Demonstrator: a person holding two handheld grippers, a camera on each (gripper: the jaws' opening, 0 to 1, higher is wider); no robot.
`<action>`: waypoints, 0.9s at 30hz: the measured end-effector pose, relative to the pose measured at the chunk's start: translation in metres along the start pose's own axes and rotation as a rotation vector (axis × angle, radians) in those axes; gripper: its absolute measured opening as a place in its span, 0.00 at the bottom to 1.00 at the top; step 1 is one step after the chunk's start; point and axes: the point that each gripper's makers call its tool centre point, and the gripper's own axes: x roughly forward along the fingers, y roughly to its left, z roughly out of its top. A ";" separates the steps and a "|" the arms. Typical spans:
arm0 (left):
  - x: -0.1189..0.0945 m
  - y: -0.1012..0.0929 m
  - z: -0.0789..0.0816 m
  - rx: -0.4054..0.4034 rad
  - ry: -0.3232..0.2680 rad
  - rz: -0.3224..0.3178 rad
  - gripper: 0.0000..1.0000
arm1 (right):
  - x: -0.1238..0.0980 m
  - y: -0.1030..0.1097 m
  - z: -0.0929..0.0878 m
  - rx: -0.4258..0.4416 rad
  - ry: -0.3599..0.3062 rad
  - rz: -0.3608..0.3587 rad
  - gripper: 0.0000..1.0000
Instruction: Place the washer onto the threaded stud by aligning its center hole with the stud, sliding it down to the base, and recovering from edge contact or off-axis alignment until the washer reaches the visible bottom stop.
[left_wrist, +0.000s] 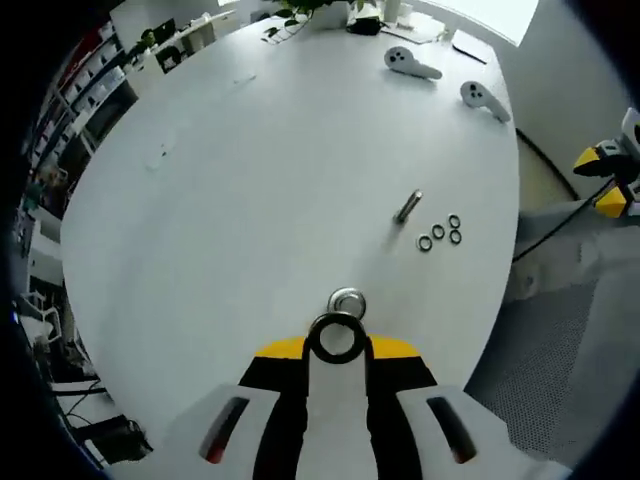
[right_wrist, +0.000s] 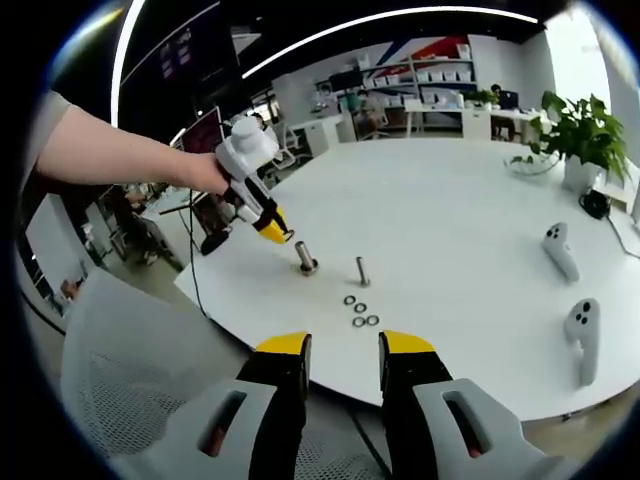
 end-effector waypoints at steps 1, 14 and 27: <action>0.001 -0.001 0.001 0.008 0.003 0.000 0.19 | 0.000 0.000 0.000 0.001 0.000 0.000 0.29; 0.017 -0.007 0.009 0.080 0.046 0.006 0.19 | 0.000 -0.001 0.000 0.003 0.000 -0.004 0.29; 0.031 -0.005 0.007 0.123 0.089 0.003 0.19 | 0.000 -0.001 0.000 0.010 -0.003 -0.005 0.29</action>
